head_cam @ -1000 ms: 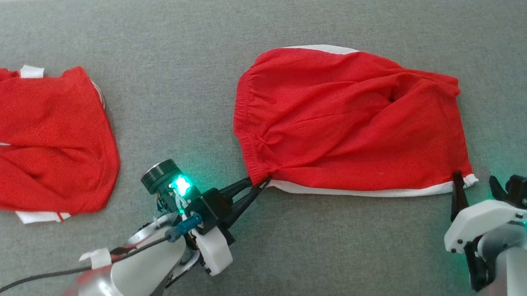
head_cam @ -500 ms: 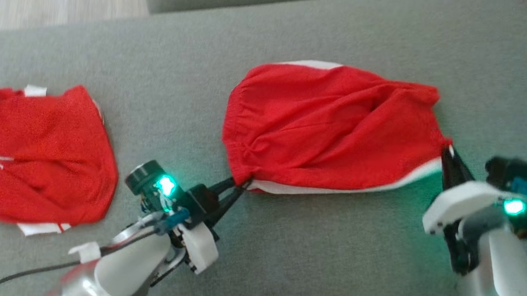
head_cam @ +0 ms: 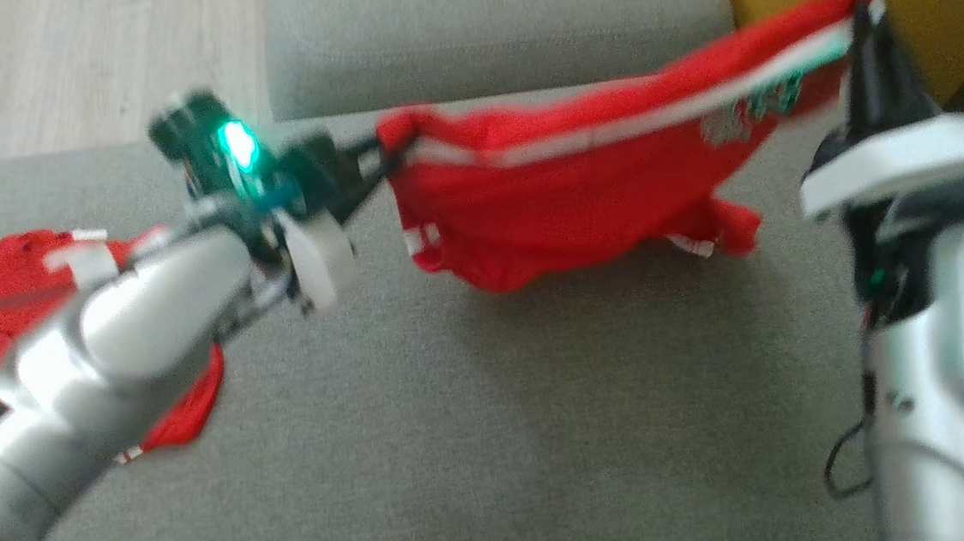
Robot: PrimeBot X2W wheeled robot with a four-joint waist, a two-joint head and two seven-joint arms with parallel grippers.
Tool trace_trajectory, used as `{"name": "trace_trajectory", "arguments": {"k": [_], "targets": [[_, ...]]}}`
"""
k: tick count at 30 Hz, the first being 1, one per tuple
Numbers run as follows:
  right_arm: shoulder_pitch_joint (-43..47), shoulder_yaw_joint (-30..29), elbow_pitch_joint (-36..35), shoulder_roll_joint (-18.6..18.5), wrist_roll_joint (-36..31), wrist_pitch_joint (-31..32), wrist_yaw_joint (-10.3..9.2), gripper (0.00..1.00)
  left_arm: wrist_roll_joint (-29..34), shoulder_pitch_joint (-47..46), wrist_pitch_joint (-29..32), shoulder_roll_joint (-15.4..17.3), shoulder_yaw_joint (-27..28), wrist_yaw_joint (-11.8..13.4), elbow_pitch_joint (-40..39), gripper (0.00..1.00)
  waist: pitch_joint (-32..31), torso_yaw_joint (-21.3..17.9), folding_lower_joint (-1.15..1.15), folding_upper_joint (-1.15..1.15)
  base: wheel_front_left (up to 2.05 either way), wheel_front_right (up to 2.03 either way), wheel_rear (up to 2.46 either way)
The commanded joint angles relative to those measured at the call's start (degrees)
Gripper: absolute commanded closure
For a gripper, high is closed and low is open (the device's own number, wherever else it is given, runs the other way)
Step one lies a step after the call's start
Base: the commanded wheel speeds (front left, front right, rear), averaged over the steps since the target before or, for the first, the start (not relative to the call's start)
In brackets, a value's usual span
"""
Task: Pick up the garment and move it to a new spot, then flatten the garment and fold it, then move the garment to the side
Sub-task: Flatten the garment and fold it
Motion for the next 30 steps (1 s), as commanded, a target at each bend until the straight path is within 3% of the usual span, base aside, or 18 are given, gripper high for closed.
{"name": "trace_trajectory", "arguments": {"k": [1, 8, 16, 20, 26, 30], "targets": [[-3.43, 1.44, -1.9, -0.11, 0.27, -0.58, -0.04, 1.0, -0.6, -4.18, 0.17, 2.38, 2.06, 0.13, -1.27, 1.0, -0.81, 0.03, 0.01, 0.0, 0.0, 0.0, 0.0], [-4.99, 1.73, -2.11, -0.71, 0.33, -3.91, -0.04, 1.0, -3.35, -9.97, -0.52, 3.73, 2.85, 0.38, -0.68, 1.0, -3.36, 0.74, 0.01, 0.0, 0.0, 0.0, 0.0], [5.16, -0.16, -7.04, -0.39, -1.62, -2.92, -0.04, 1.0, -5.95, -3.95, 2.64, 6.29, 2.79, 2.85, -8.0, 1.0, -3.65, 1.89, 0.01, 0.0, 0.0, 0.0, 0.0], [6.25, -1.45, -8.04, 0.02, -2.47, -0.97, -0.04, 1.0, -7.94, -2.43, 5.83, 7.8, 2.85, 2.92, -11.04, 1.0, -2.0, 2.2, 0.01, 0.0, 0.0, 0.0, 0.0], [-1.65, -1.75, -5.35, 0.63, -3.1, 0.95, -0.04, 1.0, -14.06, -6.56, 9.97, 7.55, 5.73, 1.63, -9.86, 1.0, 5.75, 1.8, 0.01, 0.0, 0.0, 0.0, 0.0], [-17.13, -5.79, 3.91, 1.04, -0.75, 0.0, -0.04, 1.0, -13.25, -19.0, 6.14, 5.7, 9.2, 0.97, -3.7, 1.0, 15.42, 1.01, 0.01, 0.0, 0.0, 0.0, 0.0]]}}
